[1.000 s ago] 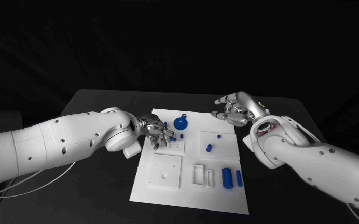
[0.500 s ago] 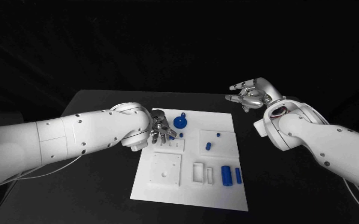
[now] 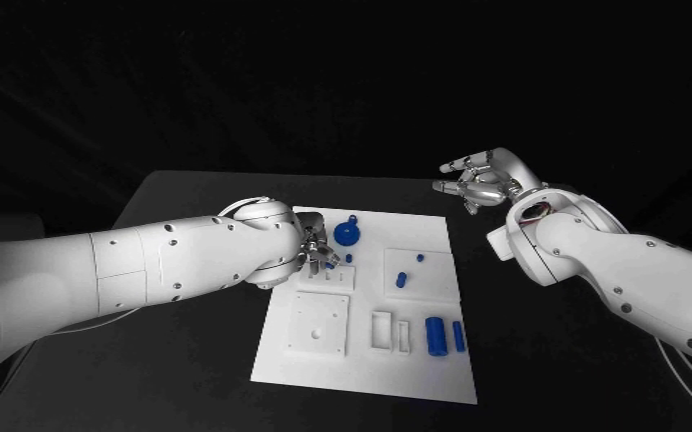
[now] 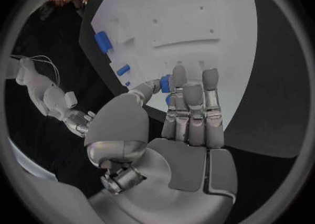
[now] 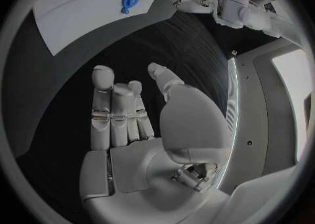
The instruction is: Assemble the parts on the task board
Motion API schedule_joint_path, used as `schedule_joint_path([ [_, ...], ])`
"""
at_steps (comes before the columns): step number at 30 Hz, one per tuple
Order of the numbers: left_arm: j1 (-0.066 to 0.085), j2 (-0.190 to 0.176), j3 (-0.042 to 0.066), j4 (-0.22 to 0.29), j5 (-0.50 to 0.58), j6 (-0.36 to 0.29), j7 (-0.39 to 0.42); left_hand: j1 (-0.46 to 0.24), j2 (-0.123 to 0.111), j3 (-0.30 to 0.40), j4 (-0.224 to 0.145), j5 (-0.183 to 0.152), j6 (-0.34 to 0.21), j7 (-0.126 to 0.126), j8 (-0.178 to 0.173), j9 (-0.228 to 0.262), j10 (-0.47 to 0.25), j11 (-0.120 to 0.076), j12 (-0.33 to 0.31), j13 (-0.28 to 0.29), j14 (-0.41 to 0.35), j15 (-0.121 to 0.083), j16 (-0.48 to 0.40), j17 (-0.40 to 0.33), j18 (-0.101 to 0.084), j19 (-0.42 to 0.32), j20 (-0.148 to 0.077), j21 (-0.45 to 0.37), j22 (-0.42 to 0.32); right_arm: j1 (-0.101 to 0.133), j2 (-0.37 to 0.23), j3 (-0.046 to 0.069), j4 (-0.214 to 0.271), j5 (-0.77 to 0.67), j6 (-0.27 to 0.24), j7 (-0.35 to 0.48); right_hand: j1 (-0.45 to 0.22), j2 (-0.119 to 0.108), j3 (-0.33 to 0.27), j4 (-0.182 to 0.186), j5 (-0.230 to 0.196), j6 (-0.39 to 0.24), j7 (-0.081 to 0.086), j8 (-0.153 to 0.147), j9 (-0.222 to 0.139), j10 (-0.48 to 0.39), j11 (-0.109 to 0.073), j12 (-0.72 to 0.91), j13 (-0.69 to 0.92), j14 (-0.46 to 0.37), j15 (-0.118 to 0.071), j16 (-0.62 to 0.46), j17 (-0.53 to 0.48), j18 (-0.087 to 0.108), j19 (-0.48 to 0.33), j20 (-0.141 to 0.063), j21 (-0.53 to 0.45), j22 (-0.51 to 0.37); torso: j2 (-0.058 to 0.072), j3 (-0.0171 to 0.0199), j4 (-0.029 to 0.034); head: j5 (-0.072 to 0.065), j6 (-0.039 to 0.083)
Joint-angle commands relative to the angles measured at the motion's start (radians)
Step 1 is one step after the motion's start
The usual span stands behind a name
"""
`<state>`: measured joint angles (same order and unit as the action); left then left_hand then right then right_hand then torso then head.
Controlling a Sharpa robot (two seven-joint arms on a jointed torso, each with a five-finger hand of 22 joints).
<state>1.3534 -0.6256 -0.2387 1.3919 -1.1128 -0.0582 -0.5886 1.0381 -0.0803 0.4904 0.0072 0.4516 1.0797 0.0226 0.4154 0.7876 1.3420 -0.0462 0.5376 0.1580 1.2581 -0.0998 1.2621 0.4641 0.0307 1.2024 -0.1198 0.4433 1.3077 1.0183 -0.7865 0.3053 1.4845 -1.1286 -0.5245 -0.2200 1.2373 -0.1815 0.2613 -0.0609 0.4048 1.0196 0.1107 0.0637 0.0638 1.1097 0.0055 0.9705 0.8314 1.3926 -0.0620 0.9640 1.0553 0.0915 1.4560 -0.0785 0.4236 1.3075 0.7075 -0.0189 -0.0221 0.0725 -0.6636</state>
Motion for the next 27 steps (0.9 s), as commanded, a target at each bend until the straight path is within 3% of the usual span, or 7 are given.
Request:
schedule_joint_path([
  [1,-0.004,0.008,0.0,-0.005,-0.047,0.023,-0.006,0.011,0.004,0.193,-0.189,-0.002,0.007,-0.013,0.002,-0.001,-0.004,-0.003,0.004,0.001,0.006,-0.002,-0.004,0.001,0.012,-0.007,-0.003,0.004,0.021,0.0,0.003,0.001,-0.001,0.009,0.02,0.013,-0.006,0.005,0.0,-0.004,0.005,0.008,0.0,-0.001,-0.001,-0.01,0.0,0.005,-0.001,-0.007,0.003,0.006,0.001,0.01,-0.003,0.001,0.002,0.046,0.0,-0.0009,0.0014,0.001,-0.002],
  [16,-0.016,0.018,-0.001,-0.027,-0.031,0.063,0.001,0.013,0.001,0.194,-0.189,-0.004,0.01,-0.013,0.001,-0.001,-0.002,-0.003,0.004,0.002,0.007,-0.003,-0.004,0.005,0.011,-0.009,-0.003,0.008,0.021,0.0,0.009,0.001,-0.004,0.012,0.026,0.011,-0.007,0.005,0.001,-0.005,0.012,0.008,0.0,-0.001,-0.001,-0.011,0.0,0.006,-0.002,-0.008,0.003,0.005,0.001,0.01,-0.005,0.001,0.001,0.046,0.0,-0.0002,0.0003,0.004,-0.008],
  [27,-0.027,0.027,0.0,-0.041,-0.032,0.052,0.004,0.012,0.002,0.193,-0.189,-0.006,0.011,-0.013,-0.001,-0.002,-0.002,-0.003,0.004,0.003,0.007,-0.003,-0.004,0.008,0.011,-0.009,-0.004,0.011,0.021,0.0,0.011,0.001,-0.005,0.013,0.029,0.01,-0.009,0.006,0.001,-0.003,0.016,0.007,0.0,-0.001,-0.001,-0.012,0.0,0.006,-0.002,-0.009,0.003,0.004,0.0,0.01,-0.005,0.001,0.001,0.046,0.0,0.0001,-0.0001,0.003,-0.01],
])
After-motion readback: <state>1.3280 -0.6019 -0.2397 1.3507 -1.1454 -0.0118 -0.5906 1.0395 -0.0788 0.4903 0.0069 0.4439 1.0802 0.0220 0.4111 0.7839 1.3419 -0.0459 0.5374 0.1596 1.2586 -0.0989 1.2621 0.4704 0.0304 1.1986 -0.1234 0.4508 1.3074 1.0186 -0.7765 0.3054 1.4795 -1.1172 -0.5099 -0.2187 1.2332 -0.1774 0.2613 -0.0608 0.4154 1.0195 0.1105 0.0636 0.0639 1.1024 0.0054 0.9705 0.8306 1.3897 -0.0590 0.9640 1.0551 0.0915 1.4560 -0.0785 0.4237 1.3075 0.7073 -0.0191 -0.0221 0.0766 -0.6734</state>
